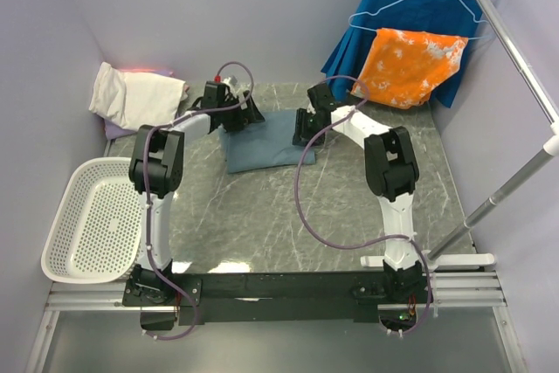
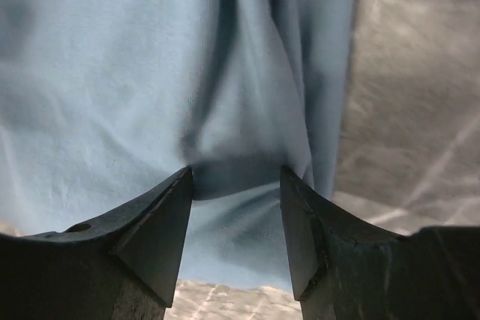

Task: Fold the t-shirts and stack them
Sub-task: Smooth out wrinkles on the folded tshirt

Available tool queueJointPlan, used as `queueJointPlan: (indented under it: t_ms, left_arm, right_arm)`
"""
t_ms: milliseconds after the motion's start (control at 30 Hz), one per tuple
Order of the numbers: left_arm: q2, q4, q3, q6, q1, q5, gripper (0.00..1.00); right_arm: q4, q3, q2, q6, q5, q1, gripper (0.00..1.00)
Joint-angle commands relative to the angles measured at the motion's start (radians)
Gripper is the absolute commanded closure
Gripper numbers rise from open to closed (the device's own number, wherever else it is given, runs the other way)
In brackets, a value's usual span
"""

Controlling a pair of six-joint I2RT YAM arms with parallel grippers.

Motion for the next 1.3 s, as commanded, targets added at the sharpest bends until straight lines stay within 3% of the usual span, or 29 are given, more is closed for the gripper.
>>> queueJointPlan:
  t_ms: [0,233,400,600,933,1267]
  left_arm:
    - [0.004,-0.009,0.010,0.001,0.067,-0.066,0.01]
    - [-0.057,0.001,-0.103,0.023,0.097,-0.124,0.01]
    - [-0.119,0.048,-0.120,0.017,0.095,-0.064,0.01]
    - [-0.166,0.059,-0.074,0.000,0.087,-0.006,0.01]
    - [-0.139,0.018,-0.037,0.008,0.074,0.026,0.01]
    - [-0.119,0.005,-0.019,0.017,0.071,0.025,0.01]
  right_arm:
    - [-0.063,-0.146,-0.080,0.015,0.159,-0.015,0.42]
    - [-0.071,-0.226,-0.105,0.027,0.176,-0.040,0.42]
    - [0.064,-0.344,-0.261,0.001,0.161,-0.035,0.41]
    - [0.067,-0.186,-0.234,-0.016,0.166,-0.040,0.42]
    - [-0.039,0.267,0.076,-0.022,0.113,-0.042,0.46]
    - [-0.054,0.277,0.125,-0.039,0.112,-0.040,0.55]
